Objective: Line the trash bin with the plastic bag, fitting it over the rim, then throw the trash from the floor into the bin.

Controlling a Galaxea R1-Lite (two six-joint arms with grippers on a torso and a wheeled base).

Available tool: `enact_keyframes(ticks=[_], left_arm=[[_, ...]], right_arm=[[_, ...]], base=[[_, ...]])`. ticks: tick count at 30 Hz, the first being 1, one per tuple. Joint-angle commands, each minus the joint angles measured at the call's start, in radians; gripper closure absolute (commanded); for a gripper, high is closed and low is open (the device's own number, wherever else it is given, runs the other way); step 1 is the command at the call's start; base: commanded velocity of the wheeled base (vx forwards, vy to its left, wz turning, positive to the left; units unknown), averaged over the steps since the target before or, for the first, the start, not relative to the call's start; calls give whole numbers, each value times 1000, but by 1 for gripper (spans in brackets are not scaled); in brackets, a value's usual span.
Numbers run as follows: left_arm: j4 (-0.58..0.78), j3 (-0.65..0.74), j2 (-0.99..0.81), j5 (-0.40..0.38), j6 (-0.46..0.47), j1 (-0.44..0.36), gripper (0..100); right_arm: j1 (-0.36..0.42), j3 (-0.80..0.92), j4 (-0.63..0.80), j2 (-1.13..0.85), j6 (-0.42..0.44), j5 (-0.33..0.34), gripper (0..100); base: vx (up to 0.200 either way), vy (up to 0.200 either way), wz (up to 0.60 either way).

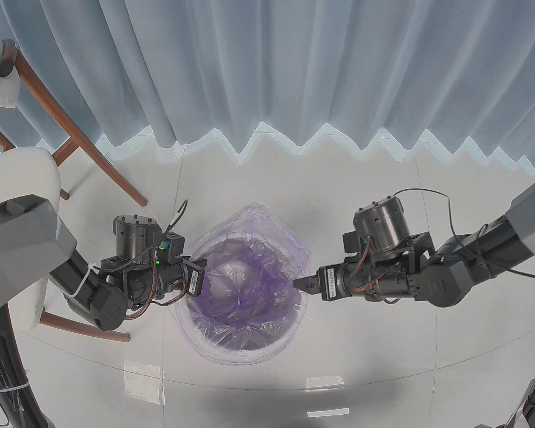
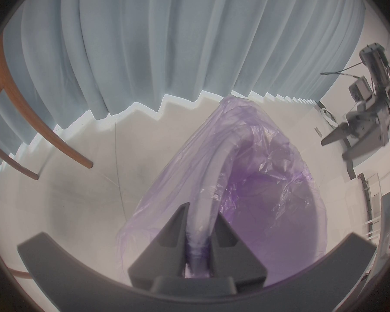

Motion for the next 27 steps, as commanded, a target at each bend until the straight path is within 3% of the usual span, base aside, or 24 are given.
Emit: enact_keyframes(ticks=[1,4,5,7,8,9,16,27], left_arm=[[-46,57,-38,-40,1,15,100],[-61,63,-38,-52,3,20,100],[-240,127,-17,-170,29,78,100],[-240,127,-17,-170,29,78,100],[-317,170,-21,-265,78,115,100],[-333,211,-40,-331,101,126,100],[-334,319,-136,-353,102,94,100],[-334,322,-149,-345,101,80,100]], right_arm=[[-100,8,-3,-126,5,144,0],[-114,8,-3,-134,7,168,0],[-217,16,-7,-155,7,368,0],[-217,16,-7,-155,7,368,0],[-270,25,-21,-155,7,469,0],[-287,26,-52,-141,8,509,0],[-264,28,-222,-62,27,512,0],[-172,80,-274,-52,50,514,0]], base=[[0,0,0],[0,0,0],[0,0,0],[0,0,0],[0,0,0],[0,0,0],[0,0,0],[0,0,0]])
